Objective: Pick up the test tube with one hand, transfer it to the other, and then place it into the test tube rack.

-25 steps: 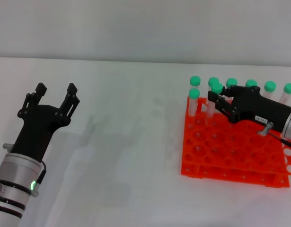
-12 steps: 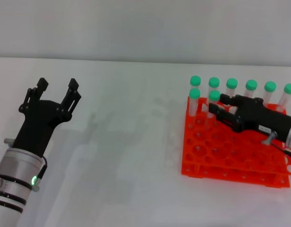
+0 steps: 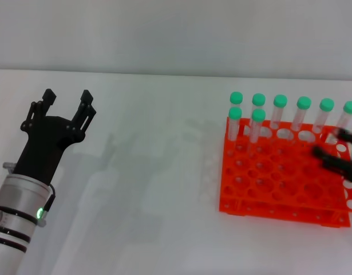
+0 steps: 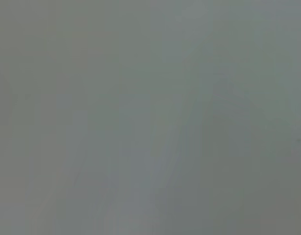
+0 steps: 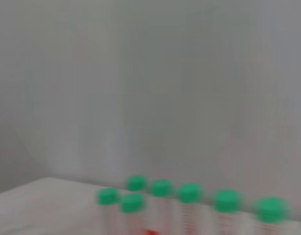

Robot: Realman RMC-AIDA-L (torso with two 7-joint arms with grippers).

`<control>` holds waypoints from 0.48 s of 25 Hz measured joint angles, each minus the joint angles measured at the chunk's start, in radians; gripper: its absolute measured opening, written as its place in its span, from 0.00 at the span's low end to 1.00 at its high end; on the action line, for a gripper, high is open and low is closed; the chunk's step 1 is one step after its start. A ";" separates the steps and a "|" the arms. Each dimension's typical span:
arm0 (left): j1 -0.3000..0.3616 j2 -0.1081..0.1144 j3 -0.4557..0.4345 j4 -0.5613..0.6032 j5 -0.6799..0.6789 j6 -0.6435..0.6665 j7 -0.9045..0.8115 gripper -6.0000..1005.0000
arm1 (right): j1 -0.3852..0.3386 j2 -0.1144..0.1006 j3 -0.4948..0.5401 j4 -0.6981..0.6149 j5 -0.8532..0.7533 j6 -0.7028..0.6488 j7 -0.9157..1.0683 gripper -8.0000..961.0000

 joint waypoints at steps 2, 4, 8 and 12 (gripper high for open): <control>-0.002 0.000 0.000 0.000 0.000 0.000 0.000 0.80 | -0.045 -0.002 0.058 -0.022 0.014 -0.018 -0.006 0.81; -0.004 0.000 0.000 0.000 0.000 0.000 0.000 0.80 | -0.069 -0.005 0.142 -0.020 0.021 -0.039 -0.020 0.84; -0.006 0.000 0.000 0.000 -0.002 -0.001 0.000 0.80 | -0.093 -0.001 0.377 0.036 0.049 -0.085 -0.145 0.91; -0.006 -0.001 0.000 0.005 -0.009 0.000 0.000 0.80 | -0.088 0.002 0.610 0.179 0.147 -0.088 -0.425 0.91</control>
